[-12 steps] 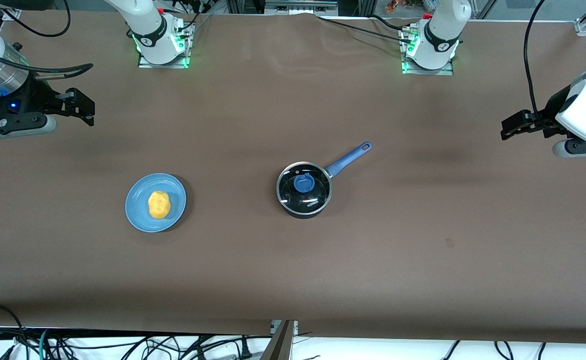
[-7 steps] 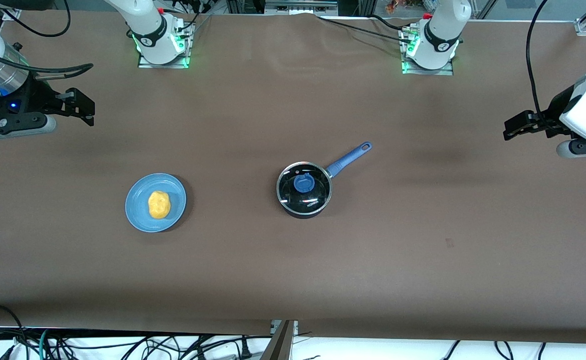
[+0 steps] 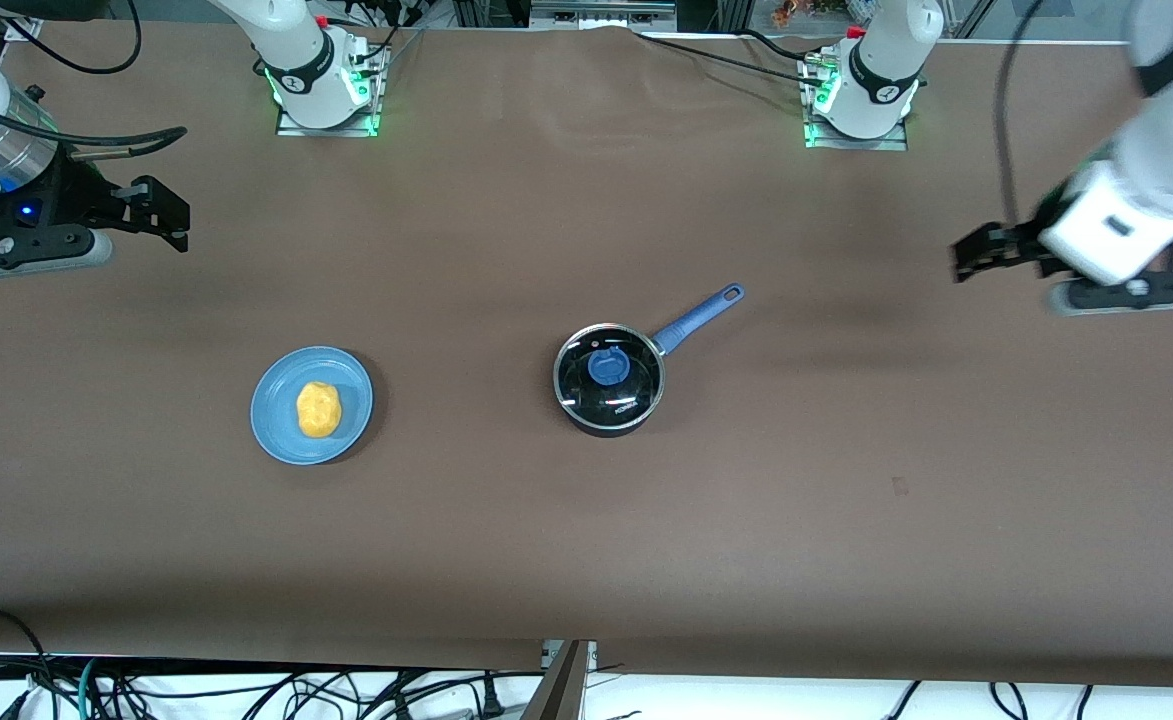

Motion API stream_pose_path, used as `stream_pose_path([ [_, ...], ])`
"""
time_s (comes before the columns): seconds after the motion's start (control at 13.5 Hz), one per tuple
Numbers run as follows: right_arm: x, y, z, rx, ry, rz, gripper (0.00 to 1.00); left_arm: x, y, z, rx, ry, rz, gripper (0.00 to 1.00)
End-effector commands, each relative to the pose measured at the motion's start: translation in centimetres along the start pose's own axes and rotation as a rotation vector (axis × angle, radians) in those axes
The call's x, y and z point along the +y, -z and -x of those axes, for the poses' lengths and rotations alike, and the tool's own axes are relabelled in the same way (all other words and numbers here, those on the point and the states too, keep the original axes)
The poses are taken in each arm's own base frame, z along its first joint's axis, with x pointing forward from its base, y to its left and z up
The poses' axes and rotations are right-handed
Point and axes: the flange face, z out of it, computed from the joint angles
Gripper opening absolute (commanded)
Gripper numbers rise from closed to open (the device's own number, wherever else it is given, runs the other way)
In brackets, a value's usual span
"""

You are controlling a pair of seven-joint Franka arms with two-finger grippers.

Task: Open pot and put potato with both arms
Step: 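Reach the left gripper to the blue knob of the glass lid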

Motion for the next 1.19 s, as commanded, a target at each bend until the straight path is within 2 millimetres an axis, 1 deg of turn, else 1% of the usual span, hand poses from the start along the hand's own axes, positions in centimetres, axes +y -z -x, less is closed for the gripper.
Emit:
stream_pose_path([
  [0.0,0.1,0.4,-0.1,-0.006,-0.008,0.011,1.0,7.7,-3.9,-0.5,0.024,0.077,0.016,1.0],
  [0.15,0.0,0.4,-0.1,-0.004,-0.006,0.011,1.0,11.9,-7.5,-1.2,0.014,0.077,0.054,1.0],
  [0.37,0.1,0.4,-0.1,-0.006,-0.008,0.011,1.0,17.5,-11.5,-1.0,0.009,0.026,0.089,1.0],
  [0.44,0.1,0.4,-0.1,-0.004,-0.008,0.011,1.0,19.6,-12.8,-1.1,0.007,0.044,0.098,1.0],
  [0.59,0.0,0.4,-0.1,-0.004,-0.008,0.011,1.0,24.5,-15.8,-1.0,0.03,0.096,0.094,1.0],
  [0.74,0.0,0.4,-0.1,-0.006,-0.015,0.011,1.0,28.2,-17.8,-1.2,0.047,0.116,0.09,1.0],
  [0.89,0.1,0.1,-0.1,-0.01,-0.019,0.012,1.0,31.1,-19.4,-1.1,0.056,0.097,0.086,1.0],
  [0.96,0.4,-0.5,-0.4,-0.021,-0.024,0.012,1.0,32.3,-19.9,-1.2,0.069,0.111,0.085,1.0],
  [1.04,0.6,-0.9,-0.9,-0.016,-0.019,0.011,1.0,33.3,-20.7,-1.5,0.087,0.117,0.075,1.0],
  [1.11,0.7,-2.0,-1.9,-0.008,-0.018,0.01,1.0,34.2,-21.5,-1.6,0.095,0.115,0.071,1.0],
])
